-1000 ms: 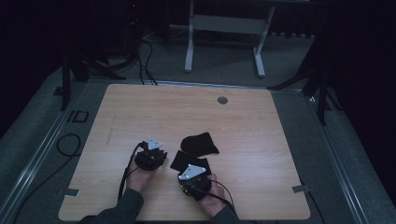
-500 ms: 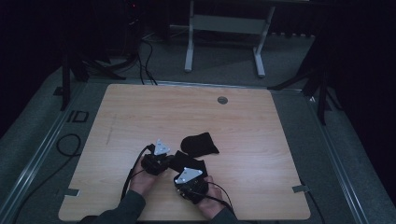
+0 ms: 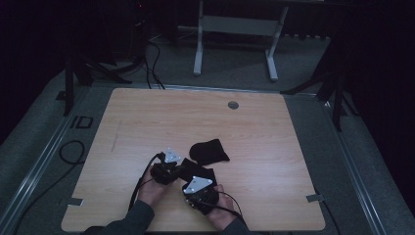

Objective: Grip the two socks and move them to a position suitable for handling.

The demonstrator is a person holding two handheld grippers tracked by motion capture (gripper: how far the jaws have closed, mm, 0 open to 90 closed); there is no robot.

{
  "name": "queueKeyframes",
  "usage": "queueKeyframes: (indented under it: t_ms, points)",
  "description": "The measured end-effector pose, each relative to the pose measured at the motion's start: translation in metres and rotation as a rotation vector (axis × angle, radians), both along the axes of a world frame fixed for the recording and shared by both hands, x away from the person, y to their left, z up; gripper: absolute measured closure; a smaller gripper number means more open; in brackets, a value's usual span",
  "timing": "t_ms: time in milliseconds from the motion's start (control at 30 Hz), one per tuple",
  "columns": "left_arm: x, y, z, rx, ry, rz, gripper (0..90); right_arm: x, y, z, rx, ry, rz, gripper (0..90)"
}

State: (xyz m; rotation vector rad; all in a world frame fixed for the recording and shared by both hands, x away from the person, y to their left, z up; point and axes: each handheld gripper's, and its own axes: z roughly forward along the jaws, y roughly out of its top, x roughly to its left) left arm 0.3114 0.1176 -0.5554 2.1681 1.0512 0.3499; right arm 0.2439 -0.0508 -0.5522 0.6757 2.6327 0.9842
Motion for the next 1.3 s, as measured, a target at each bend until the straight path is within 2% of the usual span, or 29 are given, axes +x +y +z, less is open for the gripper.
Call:
queueKeyframes:
  t_ms: [133, 333, 567, 667, 700, 833, 1000, 1300]
  points:
    - [0.0, 0.0, 0.0, 0.007, -0.002, -0.006, 89.9, 0.004, -0.011, 0.012, 0.019, -0.026, -0.038, 85.6]
    - [0.0, 0.001, 0.0, 0.0, -0.002, -0.01, 89.9, 0.018, -0.047, 0.037, 0.084, -0.056, -0.145, 85.7]
    - [0.001, 0.002, 0.0, -0.001, 0.002, -0.015, 90.0, 0.026, -0.086, 0.054, 0.115, -0.066, -0.262, 85.5]
    - [0.0, 0.002, 0.0, 0.001, 0.001, -0.015, 89.9, 0.03, -0.104, 0.062, 0.112, -0.058, -0.318, 85.1]
    - [0.0, 0.002, 0.0, 0.001, 0.001, -0.015, 90.0, 0.03, -0.104, 0.062, 0.112, -0.058, -0.318, 85.1]
    - [0.0, 0.002, 0.0, 0.002, 0.001, -0.017, 90.0, 0.035, -0.132, 0.067, 0.11, -0.028, -0.397, 84.5]
    - [0.0, 0.003, 0.0, 0.002, 0.001, -0.023, 90.0, 0.038, -0.145, 0.068, 0.101, 0.004, -0.429, 80.8]
    - [0.0, 0.007, 0.001, 0.007, 0.009, -0.037, 89.6, 0.038, -0.151, 0.071, 0.117, -0.019, -0.473, 63.8]
